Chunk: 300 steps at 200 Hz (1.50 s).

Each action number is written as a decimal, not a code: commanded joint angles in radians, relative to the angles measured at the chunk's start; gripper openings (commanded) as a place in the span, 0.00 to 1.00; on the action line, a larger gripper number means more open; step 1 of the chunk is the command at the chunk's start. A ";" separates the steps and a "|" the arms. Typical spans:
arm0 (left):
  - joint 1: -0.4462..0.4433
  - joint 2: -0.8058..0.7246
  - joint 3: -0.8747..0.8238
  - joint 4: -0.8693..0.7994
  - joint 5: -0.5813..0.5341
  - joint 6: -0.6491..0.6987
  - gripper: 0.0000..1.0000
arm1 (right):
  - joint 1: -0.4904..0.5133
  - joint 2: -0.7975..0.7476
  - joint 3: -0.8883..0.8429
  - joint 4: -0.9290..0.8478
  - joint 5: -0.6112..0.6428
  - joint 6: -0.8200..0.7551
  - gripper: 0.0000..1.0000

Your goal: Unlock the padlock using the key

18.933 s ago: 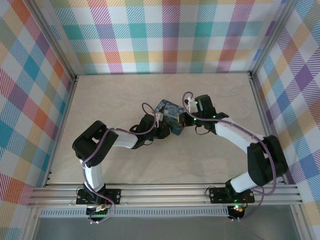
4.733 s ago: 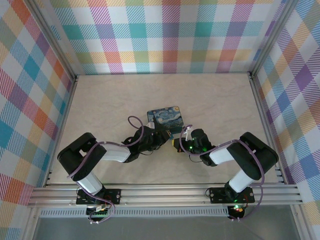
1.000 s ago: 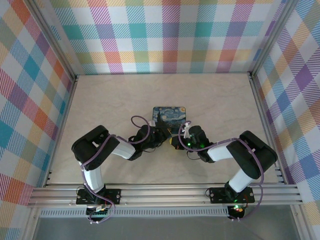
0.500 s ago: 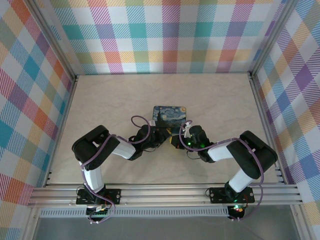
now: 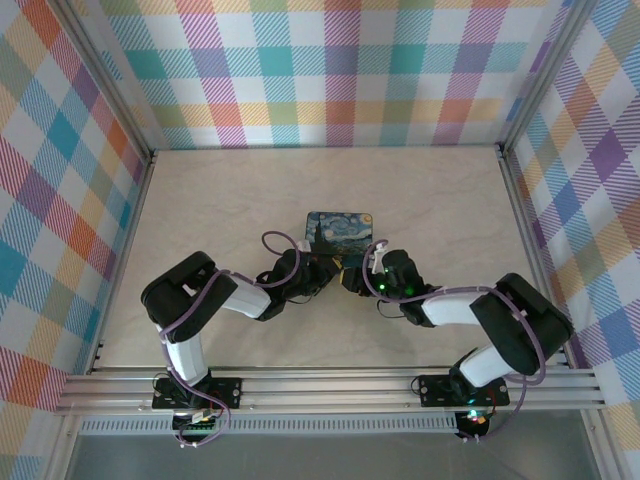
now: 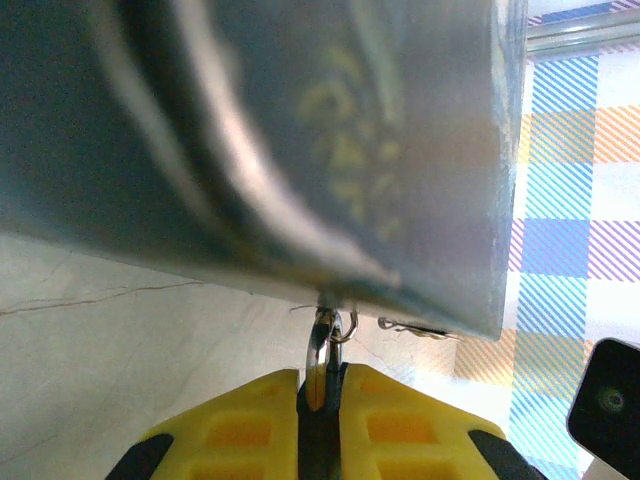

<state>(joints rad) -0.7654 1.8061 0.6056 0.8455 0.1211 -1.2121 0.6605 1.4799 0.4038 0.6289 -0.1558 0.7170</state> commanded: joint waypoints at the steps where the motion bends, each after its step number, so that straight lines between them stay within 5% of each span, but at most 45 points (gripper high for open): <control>1: -0.012 -0.047 -0.010 -0.021 -0.018 -0.007 0.09 | -0.002 -0.057 -0.007 -0.090 0.053 -0.052 0.47; 48: -0.011 -0.065 -0.015 -0.048 -0.017 0.007 0.08 | -0.004 -0.222 0.001 -0.269 0.153 -0.120 0.63; 104: -0.011 -0.070 -0.018 -0.049 -0.014 0.003 0.08 | -0.008 -0.469 -0.017 -0.424 0.286 -0.219 1.00; 192: -0.011 -0.063 -0.016 -0.072 -0.009 -0.021 0.08 | -0.009 -0.740 -0.107 -0.419 0.415 -0.554 1.00; 300: -0.011 -0.076 -0.003 -0.139 -0.008 -0.089 0.08 | 0.059 -0.584 -0.025 -0.440 0.394 -1.020 1.00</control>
<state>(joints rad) -0.7654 1.7515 0.5972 0.7567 0.1181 -1.2728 0.6781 0.8616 0.3466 0.1604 0.2207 -0.1425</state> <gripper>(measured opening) 0.089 0.996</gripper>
